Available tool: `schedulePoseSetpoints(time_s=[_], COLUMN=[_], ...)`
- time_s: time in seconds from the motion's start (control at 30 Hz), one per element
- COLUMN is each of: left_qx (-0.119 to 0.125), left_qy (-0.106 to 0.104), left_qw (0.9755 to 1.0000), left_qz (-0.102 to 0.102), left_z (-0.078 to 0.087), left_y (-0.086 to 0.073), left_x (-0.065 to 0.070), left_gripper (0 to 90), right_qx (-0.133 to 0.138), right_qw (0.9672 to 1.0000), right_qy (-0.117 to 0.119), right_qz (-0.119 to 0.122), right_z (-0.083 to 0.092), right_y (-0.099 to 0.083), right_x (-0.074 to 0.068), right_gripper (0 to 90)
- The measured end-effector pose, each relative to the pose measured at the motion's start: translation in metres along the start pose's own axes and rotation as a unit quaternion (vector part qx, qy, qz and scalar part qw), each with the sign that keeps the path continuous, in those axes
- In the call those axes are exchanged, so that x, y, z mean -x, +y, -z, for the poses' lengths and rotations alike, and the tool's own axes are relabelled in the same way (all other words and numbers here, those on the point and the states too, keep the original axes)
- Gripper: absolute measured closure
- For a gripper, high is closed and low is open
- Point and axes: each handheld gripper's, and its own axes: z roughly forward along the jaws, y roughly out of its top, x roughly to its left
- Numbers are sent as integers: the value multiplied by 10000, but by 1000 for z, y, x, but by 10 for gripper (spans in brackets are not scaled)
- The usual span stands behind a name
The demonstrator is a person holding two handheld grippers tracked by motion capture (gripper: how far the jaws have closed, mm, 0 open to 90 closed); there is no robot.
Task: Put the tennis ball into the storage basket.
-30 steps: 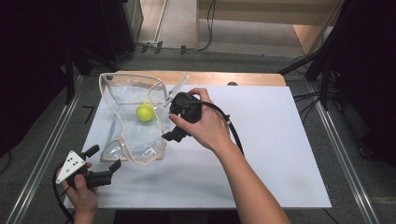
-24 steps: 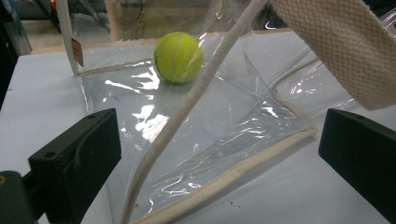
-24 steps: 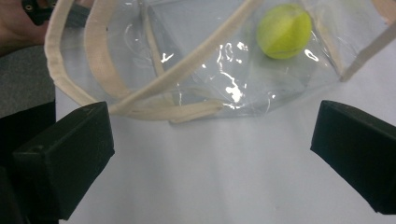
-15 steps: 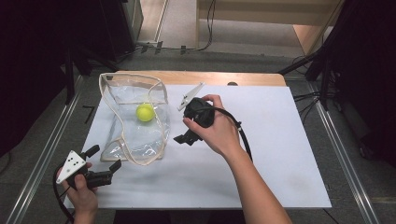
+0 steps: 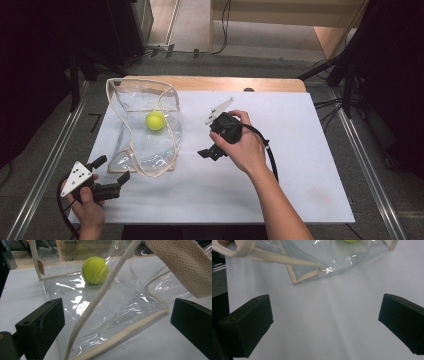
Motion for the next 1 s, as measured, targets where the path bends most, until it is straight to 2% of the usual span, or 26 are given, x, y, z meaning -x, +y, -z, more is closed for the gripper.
schedulePoseSetpoints(time_s=[0.2, 0.47, 0.67, 1.0], left_qx=[0, 10, 9, 11], left_qy=[0, 4, 1, -4], left_qw=[10000, 10000, 10000, 10000], left_qz=[3, 15, 15, 20], left_z=[0, 0, 0, 0], left_y=[0, 0, 0, 0], left_x=[0, 0, 0, 0], left_gripper=[0, 0, 0, 0], right_qx=[50, 116, 123, 412], right_qw=[9998, 9996, 9992, 9979], right_qy=[-87, -90, -202, -343], right_qz=[-155, -226, -308, -364], right_z=[-1, -3, -4, 0], right_y=[-18, -36, -49, -67], right_x=[2, 5, 5, 2], right_gripper=[0, 0, 0, 0])
